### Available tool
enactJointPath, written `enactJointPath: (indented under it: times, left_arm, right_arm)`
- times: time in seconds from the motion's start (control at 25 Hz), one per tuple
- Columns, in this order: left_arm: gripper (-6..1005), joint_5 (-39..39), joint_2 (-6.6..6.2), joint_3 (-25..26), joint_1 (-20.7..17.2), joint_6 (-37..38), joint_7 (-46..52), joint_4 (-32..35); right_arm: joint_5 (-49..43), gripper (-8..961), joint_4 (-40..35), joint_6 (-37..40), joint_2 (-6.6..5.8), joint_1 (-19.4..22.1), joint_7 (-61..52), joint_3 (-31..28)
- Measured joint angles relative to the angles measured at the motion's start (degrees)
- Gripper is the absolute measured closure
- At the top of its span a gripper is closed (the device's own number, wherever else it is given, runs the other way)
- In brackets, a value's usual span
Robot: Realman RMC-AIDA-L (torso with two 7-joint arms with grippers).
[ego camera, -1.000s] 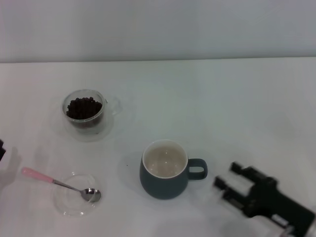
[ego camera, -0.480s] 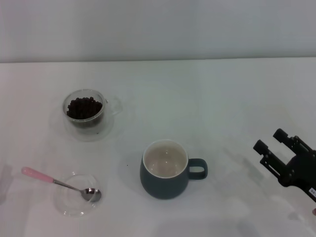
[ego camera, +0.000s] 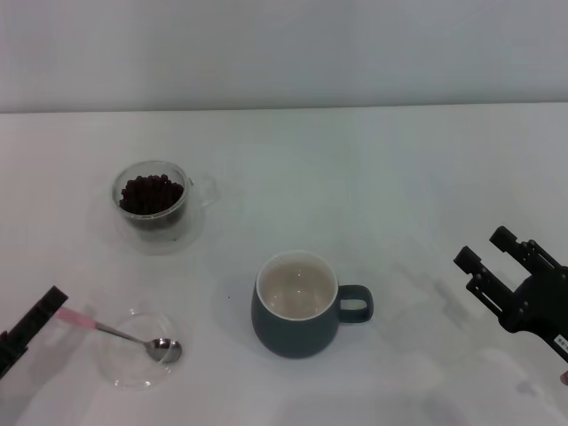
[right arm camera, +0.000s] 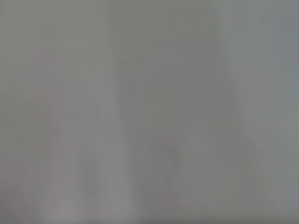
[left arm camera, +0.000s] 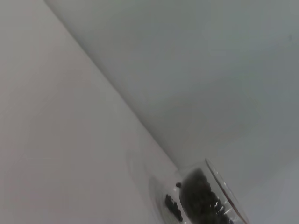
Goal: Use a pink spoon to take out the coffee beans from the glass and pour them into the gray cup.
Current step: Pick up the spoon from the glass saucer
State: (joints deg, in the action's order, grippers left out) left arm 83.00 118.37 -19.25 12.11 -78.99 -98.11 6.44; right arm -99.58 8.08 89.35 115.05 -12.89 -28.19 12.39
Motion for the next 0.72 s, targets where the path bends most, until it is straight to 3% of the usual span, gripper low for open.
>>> enactJointPath:
  times: [0.24,0.6,0.72]
  left_arm:
    - [135,0.0,0.27,0.2,0.6,1.6,0.4,-0.3]
    - [551,-1.1,0.12,0.1,2.6,4.6,0.8,-0.4]
    - [571,-2.1,0.19,0.1,2.8,4.6,0.9,-0.2]
  right_arm:
    - [0.0,258,0.0,0.1,0.0,0.0,0.0,0.0]
    - [-0.1,258,0.0,0.1,0.0,0.2,0.0,0.3]
    - [-0.1,258,0.0,0.1,0.0,0.6,0.0,0.1]
